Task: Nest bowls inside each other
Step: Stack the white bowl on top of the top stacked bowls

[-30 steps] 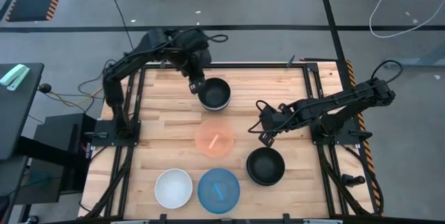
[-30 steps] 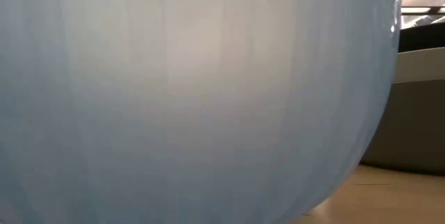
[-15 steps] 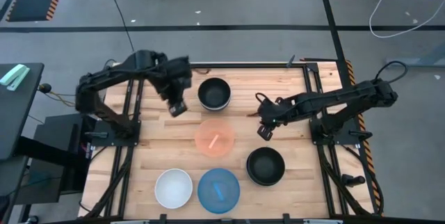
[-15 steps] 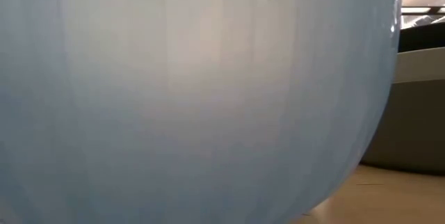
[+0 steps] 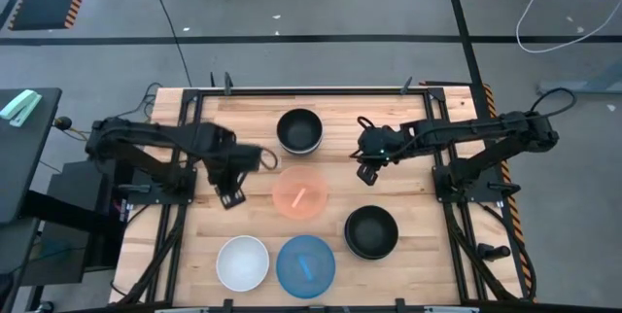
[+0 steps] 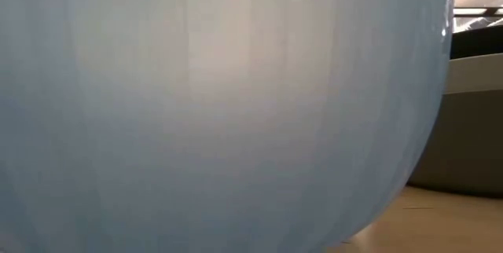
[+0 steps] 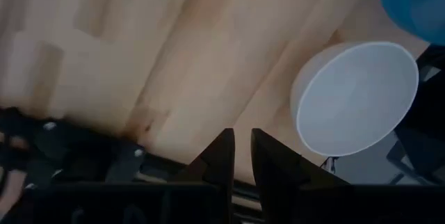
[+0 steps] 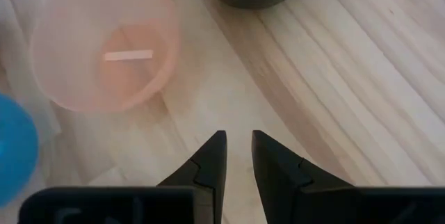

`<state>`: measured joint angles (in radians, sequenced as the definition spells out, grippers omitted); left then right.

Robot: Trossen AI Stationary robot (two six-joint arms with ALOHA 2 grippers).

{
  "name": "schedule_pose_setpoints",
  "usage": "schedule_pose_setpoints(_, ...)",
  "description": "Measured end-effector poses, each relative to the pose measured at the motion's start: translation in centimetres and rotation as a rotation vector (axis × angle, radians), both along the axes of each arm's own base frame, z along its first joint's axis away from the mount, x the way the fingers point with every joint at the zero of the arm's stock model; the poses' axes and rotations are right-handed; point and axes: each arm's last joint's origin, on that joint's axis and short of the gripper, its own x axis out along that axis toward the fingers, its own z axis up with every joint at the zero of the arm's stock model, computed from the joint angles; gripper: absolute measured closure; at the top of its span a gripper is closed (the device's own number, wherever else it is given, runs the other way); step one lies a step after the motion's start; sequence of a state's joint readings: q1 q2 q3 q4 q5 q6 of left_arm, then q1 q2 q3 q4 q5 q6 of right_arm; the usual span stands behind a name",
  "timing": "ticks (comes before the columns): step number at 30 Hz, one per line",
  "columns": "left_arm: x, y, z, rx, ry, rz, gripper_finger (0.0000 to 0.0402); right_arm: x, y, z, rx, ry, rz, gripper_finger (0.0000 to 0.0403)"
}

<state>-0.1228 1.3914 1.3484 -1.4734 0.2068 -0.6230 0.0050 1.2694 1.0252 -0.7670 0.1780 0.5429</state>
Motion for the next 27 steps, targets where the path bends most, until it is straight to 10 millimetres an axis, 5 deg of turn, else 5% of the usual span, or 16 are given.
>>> schedule_pose_setpoints(12, 0.0, -4.3, -2.0, 0.044, -0.049, 0.003, 0.0354, 0.0, -0.2, 0.1, 0.018, -0.006, 0.038, 0.0325)
schedule_pose_setpoints(27, -0.6, -6.6, -1.9, 0.165, -0.124, 0.057, 0.0361, -0.8, -0.4, 1.5, 0.011, -0.083, 0.065, 0.0325)
